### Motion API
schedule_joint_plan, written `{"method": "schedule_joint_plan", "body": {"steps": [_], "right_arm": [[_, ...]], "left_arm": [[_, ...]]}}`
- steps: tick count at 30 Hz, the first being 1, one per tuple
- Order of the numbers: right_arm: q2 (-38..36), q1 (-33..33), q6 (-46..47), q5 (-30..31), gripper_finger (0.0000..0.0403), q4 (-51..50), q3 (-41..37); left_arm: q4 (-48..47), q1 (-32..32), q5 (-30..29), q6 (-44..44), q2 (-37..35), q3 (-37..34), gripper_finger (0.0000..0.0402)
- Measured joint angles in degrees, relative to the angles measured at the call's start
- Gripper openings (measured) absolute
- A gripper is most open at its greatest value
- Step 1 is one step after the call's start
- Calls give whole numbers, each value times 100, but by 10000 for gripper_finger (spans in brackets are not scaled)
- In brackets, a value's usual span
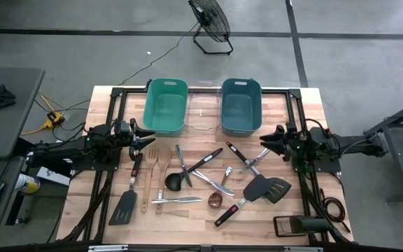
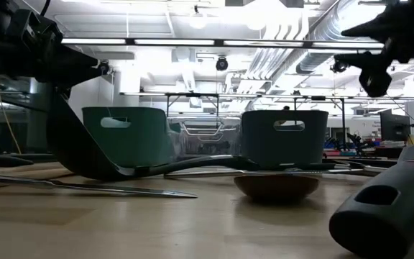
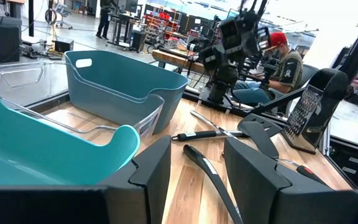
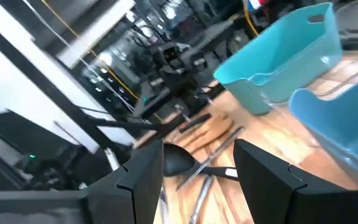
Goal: Pick & Place Kitchen Items
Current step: Put the silver table knife into the blue bin
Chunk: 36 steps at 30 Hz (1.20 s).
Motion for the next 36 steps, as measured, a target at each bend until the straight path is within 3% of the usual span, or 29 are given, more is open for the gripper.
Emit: {"method": "schedule_joint_plan", "body": {"steps": [8, 11, 17, 21, 24, 29, 36], "right_arm": [[1235, 2, -1548, -1102, 188, -1289, 1713], [1714, 0, -2193, -1198, 188, -2071, 2347], [2476, 0, -2833, -512, 188, -3619, 3452], [2726, -1, -3001, 195, 188, -4551, 3915], [2903, -2, -3159, 345, 188, -5438, 4135], [3187, -129, -4316, -583, 188, -6582, 4229], [3836, -790, -5780, -1378, 188, -6428, 4208]], "left_arm": [[0, -1, 0, -1, 1, 0, 149], [0, 1, 0, 0, 1, 0, 149], [0, 0, 1, 0, 0, 0, 149], [0, -1, 0, 1, 1, 0, 149], [0, 0, 0, 0, 1, 0, 149], [0, 1, 2, 1, 1, 0, 149], [0, 1, 2, -1, 1, 0, 149]]}}
